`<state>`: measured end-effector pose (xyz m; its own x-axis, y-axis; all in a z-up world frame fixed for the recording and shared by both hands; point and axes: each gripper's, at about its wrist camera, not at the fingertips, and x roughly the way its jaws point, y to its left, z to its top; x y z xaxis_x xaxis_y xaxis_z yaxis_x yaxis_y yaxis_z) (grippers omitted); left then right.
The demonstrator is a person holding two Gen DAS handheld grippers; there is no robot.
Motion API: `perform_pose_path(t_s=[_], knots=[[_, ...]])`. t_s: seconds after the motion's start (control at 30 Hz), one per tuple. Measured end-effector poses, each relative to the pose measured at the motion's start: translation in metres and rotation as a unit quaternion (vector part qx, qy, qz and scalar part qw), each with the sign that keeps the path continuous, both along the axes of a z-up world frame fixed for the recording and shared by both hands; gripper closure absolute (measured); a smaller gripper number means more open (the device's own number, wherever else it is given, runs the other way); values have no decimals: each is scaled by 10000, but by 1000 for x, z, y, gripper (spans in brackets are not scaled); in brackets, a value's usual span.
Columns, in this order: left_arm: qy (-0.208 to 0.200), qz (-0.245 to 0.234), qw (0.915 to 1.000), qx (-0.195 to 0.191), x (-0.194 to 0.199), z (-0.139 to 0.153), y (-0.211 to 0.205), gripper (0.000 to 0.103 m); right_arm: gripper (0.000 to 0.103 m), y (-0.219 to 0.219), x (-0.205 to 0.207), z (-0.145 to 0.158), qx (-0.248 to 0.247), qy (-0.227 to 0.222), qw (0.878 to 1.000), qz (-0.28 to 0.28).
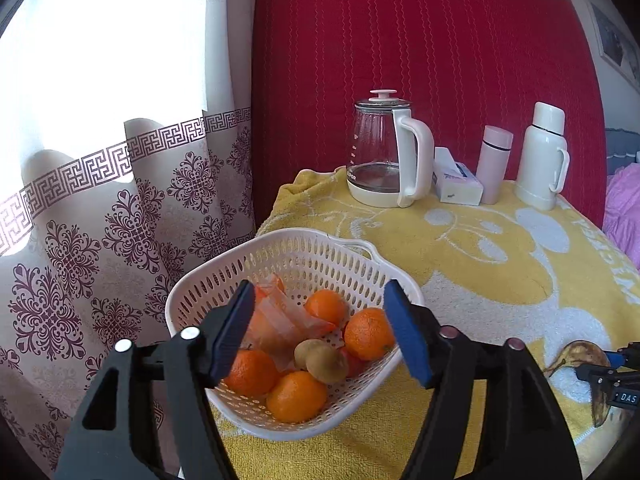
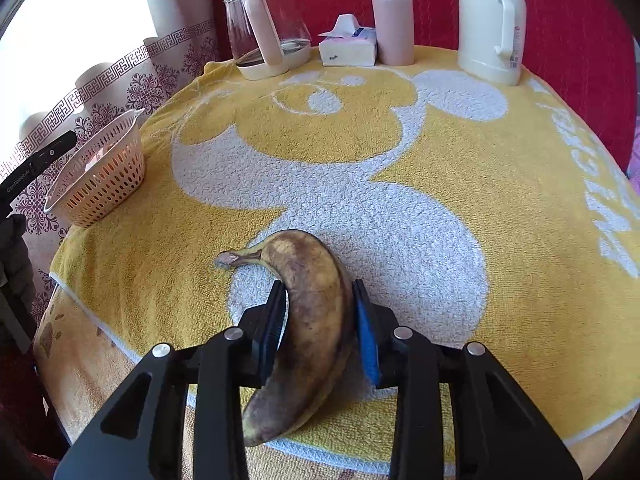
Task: Organize fruits
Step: 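Carry the kiwi into the white basket and open the left tool, then carry the banana into the white basket and open the right tool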
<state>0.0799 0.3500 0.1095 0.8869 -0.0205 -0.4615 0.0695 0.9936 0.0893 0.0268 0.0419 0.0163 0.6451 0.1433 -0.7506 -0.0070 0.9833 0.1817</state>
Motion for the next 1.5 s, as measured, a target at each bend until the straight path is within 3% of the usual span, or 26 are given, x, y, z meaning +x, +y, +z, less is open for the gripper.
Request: perform_pose_path(t_s=[0.13, 0.4, 1.0, 1.3, 1.37, 1.5], knots=[[-91, 33, 9999, 124, -1, 1, 2, 28, 71, 3, 2, 16, 152, -250, 9995, -125], [-25, 302, 9995, -50, 1, 0, 27, 23, 75, 27, 23, 55, 565, -677, 9960, 119], [40, 583, 9973, -434, -11, -6, 73, 20, 75, 170, 82, 126, 989, -1302, 9763, 1416], [97, 623, 9966, -534, -16, -13, 80, 5, 73, 233, 123, 98, 977, -730, 9769, 1753], [117, 630, 9963, -573, -16, -14, 81, 4, 60, 236, 127, 92, 834, -775, 9804, 1607], [175, 606, 9960, -637, -16, -18, 81, 3, 57, 235, 130, 83, 800, -687, 9828, 1516]])
